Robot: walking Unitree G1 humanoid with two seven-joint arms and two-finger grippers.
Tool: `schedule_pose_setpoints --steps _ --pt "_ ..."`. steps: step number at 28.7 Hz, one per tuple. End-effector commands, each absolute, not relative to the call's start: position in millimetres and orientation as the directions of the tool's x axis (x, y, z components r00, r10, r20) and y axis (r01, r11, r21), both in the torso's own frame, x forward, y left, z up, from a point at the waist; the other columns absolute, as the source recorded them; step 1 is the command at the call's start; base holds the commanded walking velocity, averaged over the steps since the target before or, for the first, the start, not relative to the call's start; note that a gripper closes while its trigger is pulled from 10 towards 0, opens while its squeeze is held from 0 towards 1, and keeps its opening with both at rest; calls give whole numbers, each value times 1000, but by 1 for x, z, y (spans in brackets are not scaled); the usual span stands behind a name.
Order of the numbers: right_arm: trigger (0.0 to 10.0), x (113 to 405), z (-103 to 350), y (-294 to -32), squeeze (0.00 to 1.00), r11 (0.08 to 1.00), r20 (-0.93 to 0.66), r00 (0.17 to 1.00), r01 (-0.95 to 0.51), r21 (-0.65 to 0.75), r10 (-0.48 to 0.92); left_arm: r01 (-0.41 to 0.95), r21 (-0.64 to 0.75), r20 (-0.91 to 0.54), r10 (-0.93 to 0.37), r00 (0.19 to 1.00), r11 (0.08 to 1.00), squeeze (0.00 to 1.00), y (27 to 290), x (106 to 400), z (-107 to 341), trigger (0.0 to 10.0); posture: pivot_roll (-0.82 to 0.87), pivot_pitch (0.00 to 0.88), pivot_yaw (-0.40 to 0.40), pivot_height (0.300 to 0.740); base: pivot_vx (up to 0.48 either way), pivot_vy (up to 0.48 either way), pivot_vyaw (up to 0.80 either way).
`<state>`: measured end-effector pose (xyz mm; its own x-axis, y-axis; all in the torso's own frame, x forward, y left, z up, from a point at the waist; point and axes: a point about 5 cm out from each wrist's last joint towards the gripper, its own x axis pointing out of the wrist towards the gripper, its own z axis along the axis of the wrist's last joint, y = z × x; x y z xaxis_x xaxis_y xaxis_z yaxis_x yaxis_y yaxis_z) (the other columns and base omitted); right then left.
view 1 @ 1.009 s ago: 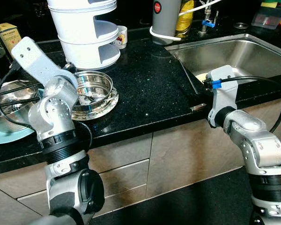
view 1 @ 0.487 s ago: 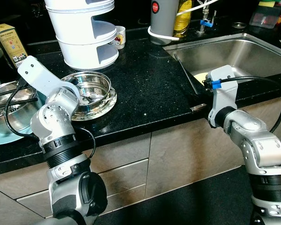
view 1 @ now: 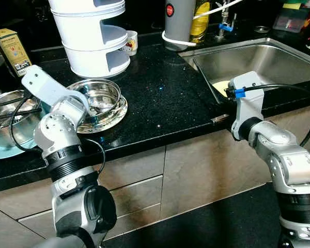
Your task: Kitchen organization
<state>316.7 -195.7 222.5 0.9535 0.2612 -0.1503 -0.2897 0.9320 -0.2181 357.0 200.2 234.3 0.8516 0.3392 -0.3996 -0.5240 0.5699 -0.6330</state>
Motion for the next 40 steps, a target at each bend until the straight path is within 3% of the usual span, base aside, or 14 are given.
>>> schedule_pose_setpoints --steps 1,12,13,14,34,38,40 --pt "10000 315 222 -195 0 928 -159 950 -298 -222 267 -585 -613 -451 372 811 531 0 213 356 223 10000 -32 26 15 736 0 0 0" --pt "10000 313 223 -195 0 928 -160 950 -298 -222 267 -591 -619 -447 388 806 517 0 224 359 224 10000 -36 34 18 736 0 0 0" --pt "10000 313 223 -195 0 929 -161 951 -297 -222 266 -587 -622 -446 381 810 518 0 223 360 223 3647 -36 34 18 736 0 0 0" --pt "10000 313 223 -196 0 929 -162 951 -296 -222 264 -581 -626 -447 372 814 520 0 221 361 223 0 -36 34 18 736 0 0 0" --pt "10000 314 226 -196 0 930 -158 953 -290 -224 259 -563 -640 -445 345 827 523 0 218 364 222 0 -36 32 19 736 0 0 0" --pt "10000 314 226 -196 0 931 -156 954 -288 -223 258 -493 -680 -387 306 870 542 0 210 367 229 0 -36 30 18 736 0 0 0" --pt "10000 315 225 -198 0 932 -153 955 -284 -224 255 -355 -723 -241 265 934 593 0 201 371 251 0 -33 28 16 736 0 0 0"
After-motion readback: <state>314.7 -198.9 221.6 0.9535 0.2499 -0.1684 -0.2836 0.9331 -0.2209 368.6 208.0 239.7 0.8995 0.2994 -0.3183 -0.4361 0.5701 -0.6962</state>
